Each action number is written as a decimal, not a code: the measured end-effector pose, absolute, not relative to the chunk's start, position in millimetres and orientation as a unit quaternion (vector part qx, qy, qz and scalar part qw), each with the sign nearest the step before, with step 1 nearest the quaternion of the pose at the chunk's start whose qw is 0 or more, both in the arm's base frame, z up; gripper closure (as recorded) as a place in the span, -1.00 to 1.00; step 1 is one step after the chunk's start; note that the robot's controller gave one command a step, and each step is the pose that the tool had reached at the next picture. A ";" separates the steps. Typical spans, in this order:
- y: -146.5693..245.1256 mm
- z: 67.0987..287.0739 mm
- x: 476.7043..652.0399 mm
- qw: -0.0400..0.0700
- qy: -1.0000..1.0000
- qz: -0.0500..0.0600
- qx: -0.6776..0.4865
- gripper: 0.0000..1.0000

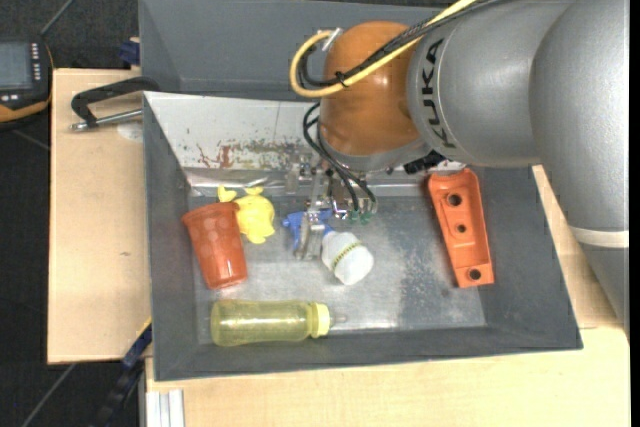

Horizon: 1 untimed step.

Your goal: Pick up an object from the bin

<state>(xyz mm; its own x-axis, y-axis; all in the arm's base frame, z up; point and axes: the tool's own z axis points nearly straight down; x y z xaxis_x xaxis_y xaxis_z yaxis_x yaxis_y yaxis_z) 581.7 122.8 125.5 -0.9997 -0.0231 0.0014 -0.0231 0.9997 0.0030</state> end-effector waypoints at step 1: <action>94.4 97.6 543.5 -0.001 -1.000 -0.001 -0.006 -1.00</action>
Offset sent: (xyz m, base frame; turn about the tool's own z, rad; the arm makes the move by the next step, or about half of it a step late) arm -0.0656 -0.0574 -0.0375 0.2867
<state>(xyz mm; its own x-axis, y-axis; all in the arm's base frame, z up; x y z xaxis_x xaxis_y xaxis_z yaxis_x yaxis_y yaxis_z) 543.5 94.4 97.6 -0.9999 0.0128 -0.0014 0.0128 0.9999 0.0026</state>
